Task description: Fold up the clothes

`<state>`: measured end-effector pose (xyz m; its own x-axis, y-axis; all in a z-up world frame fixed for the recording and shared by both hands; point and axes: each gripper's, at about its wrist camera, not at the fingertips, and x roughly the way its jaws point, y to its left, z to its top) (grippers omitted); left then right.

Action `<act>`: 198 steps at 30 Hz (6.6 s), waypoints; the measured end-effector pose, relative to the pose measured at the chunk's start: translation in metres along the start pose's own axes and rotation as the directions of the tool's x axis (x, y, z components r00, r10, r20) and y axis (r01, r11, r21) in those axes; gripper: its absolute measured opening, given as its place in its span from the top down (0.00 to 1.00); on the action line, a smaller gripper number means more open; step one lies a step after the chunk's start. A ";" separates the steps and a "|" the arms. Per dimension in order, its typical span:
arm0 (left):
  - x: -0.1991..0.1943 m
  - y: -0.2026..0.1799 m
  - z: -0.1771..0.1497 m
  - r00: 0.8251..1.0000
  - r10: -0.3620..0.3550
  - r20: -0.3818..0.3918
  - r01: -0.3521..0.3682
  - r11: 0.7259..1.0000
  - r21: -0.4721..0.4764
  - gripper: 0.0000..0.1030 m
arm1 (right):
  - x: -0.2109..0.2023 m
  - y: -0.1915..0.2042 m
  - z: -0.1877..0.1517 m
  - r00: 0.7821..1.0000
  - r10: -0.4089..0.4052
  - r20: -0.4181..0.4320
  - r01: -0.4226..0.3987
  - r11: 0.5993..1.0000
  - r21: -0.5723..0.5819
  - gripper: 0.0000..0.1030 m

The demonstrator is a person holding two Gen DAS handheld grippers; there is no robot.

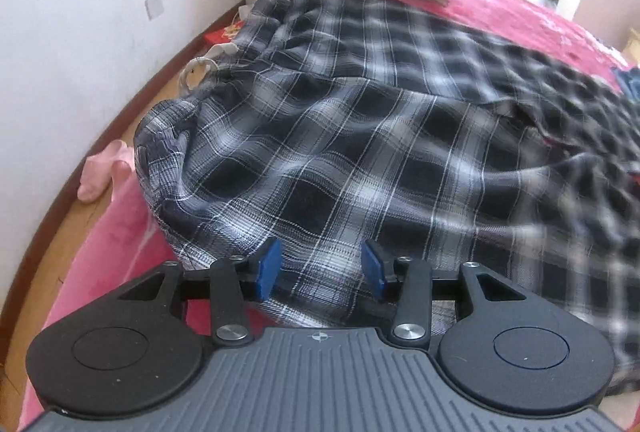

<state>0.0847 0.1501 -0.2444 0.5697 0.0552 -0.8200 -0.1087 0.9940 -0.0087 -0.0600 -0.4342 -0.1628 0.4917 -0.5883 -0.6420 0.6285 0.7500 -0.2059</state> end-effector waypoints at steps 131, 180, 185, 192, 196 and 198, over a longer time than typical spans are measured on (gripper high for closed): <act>-0.036 -0.143 0.047 0.964 -0.128 0.234 -0.022 0.836 0.548 0.50 | 0.109 -0.025 -0.008 0.842 0.038 -0.539 -0.142 0.978 -0.152 0.83; 0.014 0.117 -0.010 0.988 -0.152 0.018 0.140 0.846 -0.514 0.43 | 0.042 -0.074 -0.162 0.748 0.648 -0.143 -0.176 0.403 0.898 0.56; 0.025 0.129 0.000 0.991 -0.126 0.041 0.127 0.801 -0.585 0.55 | 0.055 -0.062 -0.165 0.768 0.635 -0.088 -0.173 0.338 0.925 0.56; 0.032 0.135 0.004 0.992 -0.114 0.053 0.122 0.775 -0.621 0.73 | 0.058 -0.048 -0.163 0.774 0.630 -0.060 -0.194 0.327 0.925 0.69; 0.032 0.133 0.005 0.992 -0.108 0.060 0.122 0.778 -0.616 0.85 | 0.061 -0.046 -0.165 0.784 0.612 -0.101 -0.156 0.352 0.923 0.88; 0.030 0.134 0.005 0.992 -0.108 0.067 0.126 0.774 -0.620 0.94 | 0.059 -0.045 -0.162 0.790 0.603 -0.109 -0.155 0.369 0.916 0.96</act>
<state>0.0914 0.2849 -0.2678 0.6315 -0.0459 -0.7740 -0.5175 0.7184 -0.4649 -0.1566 -0.4541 -0.3112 0.7017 0.0208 -0.7122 0.7080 0.0914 0.7003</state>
